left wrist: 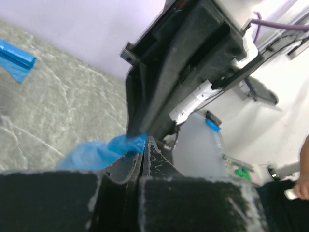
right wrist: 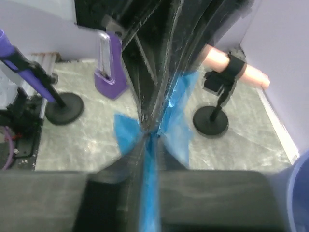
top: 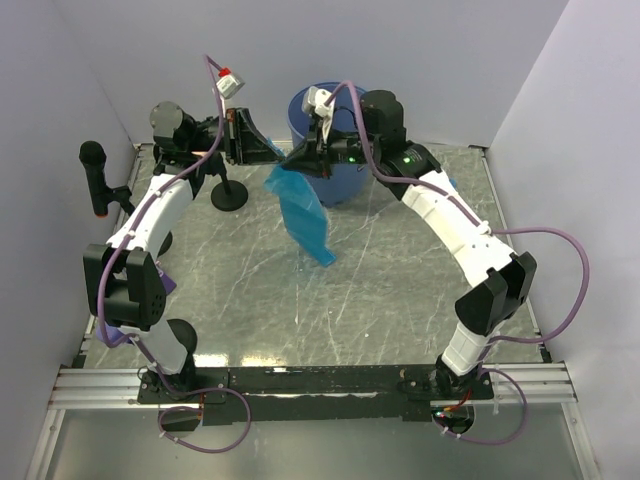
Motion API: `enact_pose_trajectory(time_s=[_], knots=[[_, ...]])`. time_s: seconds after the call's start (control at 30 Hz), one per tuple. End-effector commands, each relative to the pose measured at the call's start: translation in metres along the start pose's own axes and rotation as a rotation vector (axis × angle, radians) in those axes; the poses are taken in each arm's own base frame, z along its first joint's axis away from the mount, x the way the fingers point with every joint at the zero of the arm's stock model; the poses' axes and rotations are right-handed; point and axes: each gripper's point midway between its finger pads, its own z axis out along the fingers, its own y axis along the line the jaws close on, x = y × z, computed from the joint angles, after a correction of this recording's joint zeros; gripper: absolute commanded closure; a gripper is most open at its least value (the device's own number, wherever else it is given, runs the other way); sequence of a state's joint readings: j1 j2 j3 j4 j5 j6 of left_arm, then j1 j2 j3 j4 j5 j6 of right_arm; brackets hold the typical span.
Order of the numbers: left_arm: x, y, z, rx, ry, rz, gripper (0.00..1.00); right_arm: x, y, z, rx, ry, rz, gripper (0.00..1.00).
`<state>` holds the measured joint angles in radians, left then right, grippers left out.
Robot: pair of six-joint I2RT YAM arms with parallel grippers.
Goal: Put the trash bags into the trash bin
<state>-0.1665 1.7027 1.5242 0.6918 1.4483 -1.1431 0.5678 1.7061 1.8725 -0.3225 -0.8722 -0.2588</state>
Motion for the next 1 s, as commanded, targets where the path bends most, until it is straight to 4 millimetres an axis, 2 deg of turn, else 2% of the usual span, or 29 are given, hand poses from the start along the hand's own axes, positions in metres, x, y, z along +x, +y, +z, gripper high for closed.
enact_pose_trajectory(time_s=[0.0, 0.1, 0.2, 0.37, 0.53, 0.73, 0.97], knots=[[-0.009, -0.021, 0.001, 0.013, 0.002, 0.072, 0.99, -0.021, -0.012, -0.003, 0.065, -0.019, -0.091, 1.00], [-0.008, -0.020, 0.001, 0.016, 0.008, 0.068, 0.99, -0.024, -0.017, -0.013, 0.096, -0.020, -0.088, 1.00], [-0.008, -0.020, 0.001, 0.018, 0.012, 0.066, 0.99, -0.008, -0.031, -0.027, 0.145, 0.010, -0.049, 1.00], [-0.008, -0.015, 0.001, 0.016, 0.011, 0.054, 0.99, -0.002, -0.044, -0.046, 0.195, 0.013, -0.019, 1.00], [-0.009, -0.011, 0.002, 0.015, 0.009, 0.049, 0.99, -0.002, -0.049, -0.045, 0.202, 0.002, -0.004, 1.00], [-0.007, -0.009, 0.002, 0.019, 0.021, 0.039, 0.99, 0.008, -0.063, -0.047, 0.233, 0.004, 0.055, 1.00], [-0.003, -0.001, 0.002, 0.014, 0.018, 0.028, 0.99, 0.005, -0.070, -0.047, 0.241, -0.011, 0.073, 1.00]])
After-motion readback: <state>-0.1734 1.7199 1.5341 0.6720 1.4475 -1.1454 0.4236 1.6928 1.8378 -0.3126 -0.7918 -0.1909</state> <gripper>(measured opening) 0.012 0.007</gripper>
